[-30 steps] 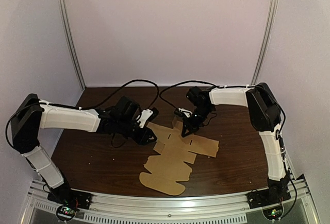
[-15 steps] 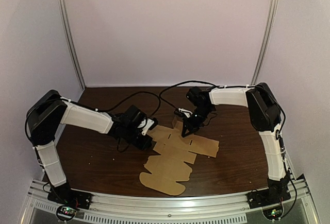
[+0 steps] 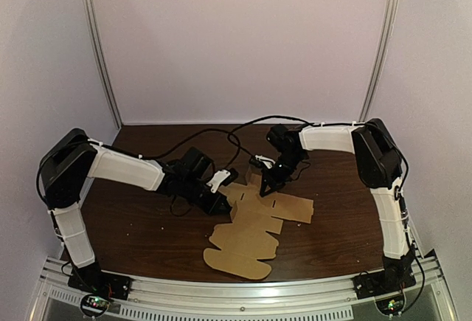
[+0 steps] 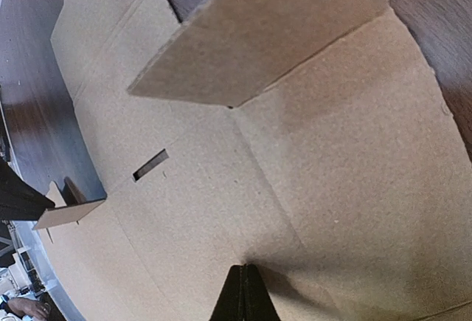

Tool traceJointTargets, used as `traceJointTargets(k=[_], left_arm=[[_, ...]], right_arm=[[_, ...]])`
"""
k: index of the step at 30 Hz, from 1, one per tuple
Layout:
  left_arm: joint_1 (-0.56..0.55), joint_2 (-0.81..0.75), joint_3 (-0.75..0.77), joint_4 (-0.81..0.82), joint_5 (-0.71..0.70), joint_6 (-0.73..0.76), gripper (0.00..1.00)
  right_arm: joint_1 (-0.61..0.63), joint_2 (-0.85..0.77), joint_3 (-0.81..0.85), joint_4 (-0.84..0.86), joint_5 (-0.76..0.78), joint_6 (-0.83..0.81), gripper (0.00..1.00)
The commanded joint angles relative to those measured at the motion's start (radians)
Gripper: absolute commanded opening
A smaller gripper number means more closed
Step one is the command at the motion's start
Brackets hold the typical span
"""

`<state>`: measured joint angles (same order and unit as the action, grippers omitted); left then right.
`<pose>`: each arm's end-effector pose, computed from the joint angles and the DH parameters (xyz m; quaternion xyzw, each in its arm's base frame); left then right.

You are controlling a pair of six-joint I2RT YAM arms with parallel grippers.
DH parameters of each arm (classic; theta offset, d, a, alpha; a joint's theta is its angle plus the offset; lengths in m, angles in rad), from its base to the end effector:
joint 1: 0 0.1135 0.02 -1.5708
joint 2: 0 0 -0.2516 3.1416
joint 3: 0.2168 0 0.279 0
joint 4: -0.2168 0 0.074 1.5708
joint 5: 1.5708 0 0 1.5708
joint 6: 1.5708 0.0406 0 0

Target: Fold the paper box

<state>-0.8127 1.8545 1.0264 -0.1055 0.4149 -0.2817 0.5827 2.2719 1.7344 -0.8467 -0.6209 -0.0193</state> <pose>0.2528 -0.2908 0.1056 0.3061 0.8798 -0.3265 0.1600 0.3769 0.2767 0.1126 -0.3082 0.8970 0.3168 0.0007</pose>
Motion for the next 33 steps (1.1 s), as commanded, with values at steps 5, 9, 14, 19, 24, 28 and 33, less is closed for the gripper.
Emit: traceJointTargets(k=[5,9,14,19,24,28,33], left_arm=[[-0.011,0.087,0.069,0.064,0.101,0.012,0.0],[-0.023,0.113,0.088,0.078,0.124,0.004,0.0],[-0.052,0.119,0.107,0.062,0.145,0.015,0.0],[-0.063,0.091,0.103,0.029,0.153,0.015,0.0],[-0.07,0.072,0.105,-0.005,0.161,0.026,0.0],[-0.082,0.075,0.113,-0.021,0.172,0.035,0.0],[-0.099,0.073,0.126,-0.039,0.196,0.04,0.0]], right_arm=[[0.006,0.032,-0.044,-0.049,0.105,-0.005,0.0],[0.007,0.03,-0.048,-0.049,0.107,-0.005,0.0],[0.006,0.032,-0.053,-0.046,0.11,-0.005,0.0],[0.005,0.033,-0.053,-0.045,0.112,-0.004,0.0],[0.007,0.039,-0.055,-0.046,0.113,-0.002,0.0],[0.007,0.042,-0.06,-0.043,0.116,-0.004,0.0],[0.006,0.041,-0.065,-0.041,0.119,-0.002,0.0]])
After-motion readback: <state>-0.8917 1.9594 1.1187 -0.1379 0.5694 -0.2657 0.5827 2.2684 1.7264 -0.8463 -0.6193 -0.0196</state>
